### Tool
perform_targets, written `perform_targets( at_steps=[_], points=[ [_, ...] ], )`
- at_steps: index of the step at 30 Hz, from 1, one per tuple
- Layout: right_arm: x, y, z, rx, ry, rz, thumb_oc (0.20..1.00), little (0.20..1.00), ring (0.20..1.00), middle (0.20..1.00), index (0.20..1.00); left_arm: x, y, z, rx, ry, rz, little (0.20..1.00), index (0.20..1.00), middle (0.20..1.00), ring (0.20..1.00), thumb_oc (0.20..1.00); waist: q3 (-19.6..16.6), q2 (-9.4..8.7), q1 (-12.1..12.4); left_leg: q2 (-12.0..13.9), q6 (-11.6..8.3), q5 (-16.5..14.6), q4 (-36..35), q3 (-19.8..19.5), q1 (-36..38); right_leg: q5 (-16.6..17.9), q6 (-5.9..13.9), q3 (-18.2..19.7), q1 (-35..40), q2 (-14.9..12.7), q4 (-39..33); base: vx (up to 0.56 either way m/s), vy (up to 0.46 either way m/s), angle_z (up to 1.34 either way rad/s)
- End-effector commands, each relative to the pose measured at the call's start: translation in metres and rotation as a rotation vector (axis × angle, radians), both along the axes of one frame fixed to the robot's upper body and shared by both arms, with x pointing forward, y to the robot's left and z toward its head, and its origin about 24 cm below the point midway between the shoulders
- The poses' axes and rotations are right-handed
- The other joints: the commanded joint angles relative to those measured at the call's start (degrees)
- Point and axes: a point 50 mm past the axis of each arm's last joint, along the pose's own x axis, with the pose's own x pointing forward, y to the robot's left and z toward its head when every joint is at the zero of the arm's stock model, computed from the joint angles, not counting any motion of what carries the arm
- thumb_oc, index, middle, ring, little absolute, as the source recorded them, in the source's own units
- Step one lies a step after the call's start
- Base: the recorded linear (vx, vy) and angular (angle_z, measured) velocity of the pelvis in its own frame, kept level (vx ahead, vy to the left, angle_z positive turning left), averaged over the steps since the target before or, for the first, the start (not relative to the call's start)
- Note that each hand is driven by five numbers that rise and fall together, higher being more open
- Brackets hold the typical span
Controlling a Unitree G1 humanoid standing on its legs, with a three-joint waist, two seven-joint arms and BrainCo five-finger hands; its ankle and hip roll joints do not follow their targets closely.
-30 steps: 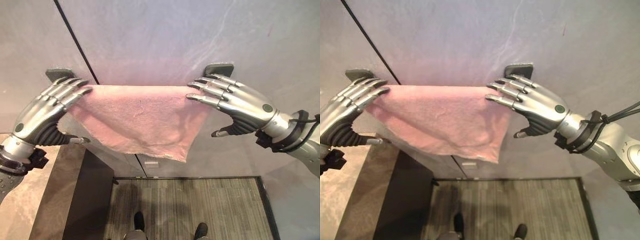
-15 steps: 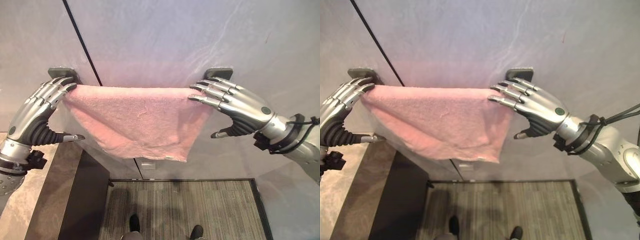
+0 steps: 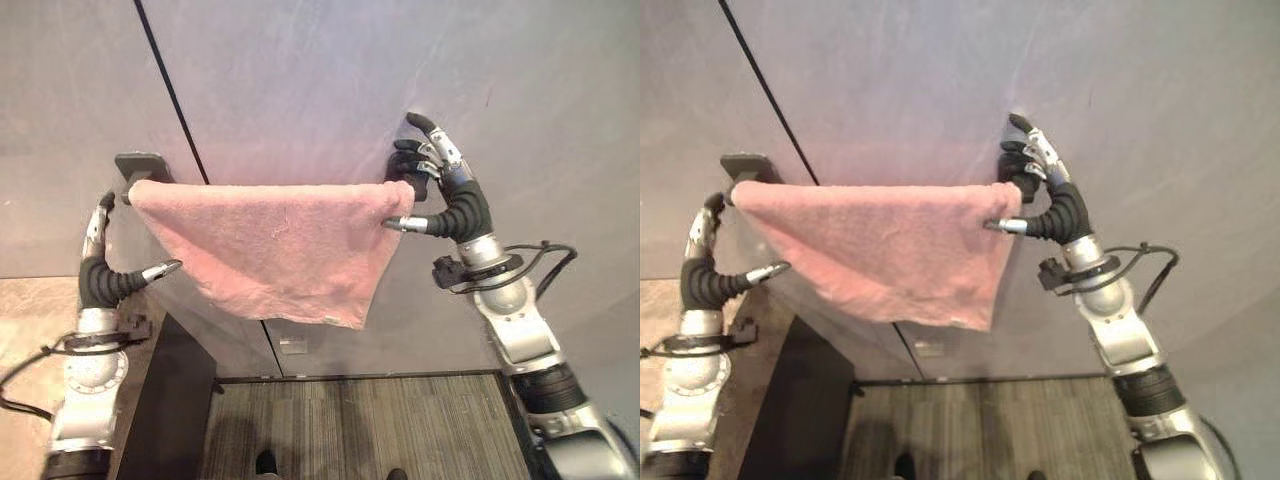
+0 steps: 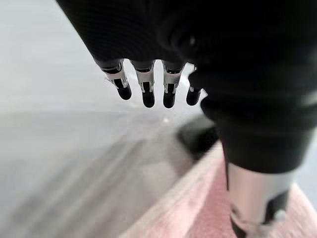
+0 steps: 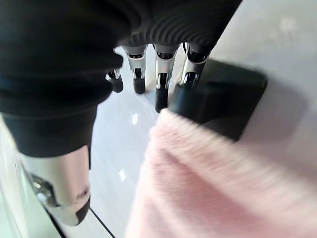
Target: Put brush and paste in cup on sink, flatten towel.
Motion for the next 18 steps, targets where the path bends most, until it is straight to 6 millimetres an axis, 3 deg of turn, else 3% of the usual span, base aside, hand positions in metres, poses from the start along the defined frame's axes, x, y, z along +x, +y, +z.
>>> perform_targets(
  at_steps=[1, 5, 9, 12, 13, 16, 18],
  points=[
    [-0.001, -0.004, 0.011, 0.122, -0.046, -0.002, 1.000, 1.000, 1.000, 1.000, 1.000, -0.004, -0.004, 0.028, -0.038, -0.186, -0.032, 1.000, 1.000, 1.000, 1.000, 1.000, -2.56, -1.44, 1.09, 1.50, -0.34, -0.31, 0.03, 0.27, 1.91, 0.15, 3.26, 0.60, 3.79, -5.76, -0.09, 0.00, 0.000, 0.00],
    [-0.012, -0.020, 0.003, 0.191, -0.054, -0.073, 1.000, 1.000, 1.000, 1.000, 1.000, -0.012, -0.013, 0.028, -0.193, -0.274, -0.067, 1.000, 1.000, 1.000, 1.000, 1.000, -2.99, -1.30, 0.48, 1.65, -0.48, -0.59, 0.03, 0.30, 2.38, -0.11, 3.04, 0.58, 4.45, -5.77, -0.09, 0.00, 0.000, 0.00],
    [-0.021, -0.041, -0.017, 0.207, 0.000, -0.180, 1.000, 1.000, 1.000, 1.000, 1.000, -0.020, -0.016, 0.012, -0.283, -0.233, -0.076, 1.000, 1.000, 1.000, 1.000, 1.000, -2.89, -1.24, -0.07, 1.83, -0.35, -0.38, 0.03, 0.30, 2.33, 0.21, 2.92, 0.48, 4.41, -5.68, -0.09, 0.00, -0.009, -0.02],
    [-0.033, -0.070, -0.057, 0.244, 0.139, -0.334, 1.000, 1.000, 1.000, 1.000, 1.000, -0.029, -0.010, -0.024, -0.356, -0.094, -0.016, 1.000, 1.000, 1.000, 1.000, 1.000, -2.49, -1.18, -0.55, 2.04, -0.26, -0.30, 0.03, 0.42, 2.64, 0.21, 2.94, 0.48, 4.61, -5.36, -0.09, 0.00, -0.015, -0.03],
    [-0.042, -0.085, -0.077, 0.249, 0.207, -0.421, 1.000, 1.000, 1.000, 1.000, 1.000, -0.035, -0.010, -0.045, -0.435, -0.022, 0.003, 1.000, 1.000, 1.000, 1.000, 1.000, -2.14, -1.09, -0.88, 2.20, -0.38, -0.41, 0.03, 0.40, 2.89, 0.02, 3.10, 0.54, 4.81, -5.19, -0.09, 0.00, 0.000, 0.00],
    [-0.055, -0.098, -0.118, 0.355, 0.380, -0.490, 1.000, 1.000, 1.000, 1.000, 1.000, -0.043, -0.009, -0.080, -0.562, 0.096, 0.042, 1.000, 1.000, 1.000, 1.000, 1.000, -1.84, -1.05, -1.36, 2.39, -0.38, -0.04, 0.03, 0.41, 2.61, 0.02, 3.07, 0.60, 4.48, -4.90, -0.09, -0.01, -0.011, 0.00],
    [-0.059, -0.094, -0.158, 0.428, 0.587, -0.414, 1.000, 1.000, 1.000, 1.000, 1.000, -0.047, -0.009, -0.108, -0.633, 0.218, 0.068, 1.000, 1.000, 1.000, 1.000, 1.000, -1.41, -1.14, -1.50, 2.66, -0.50, 0.47, 0.03, 0.60, 2.44, 0.10, 2.99, 0.63, 4.25, -4.68, -0.09, -0.04, -0.028, -0.01]
  ],
)
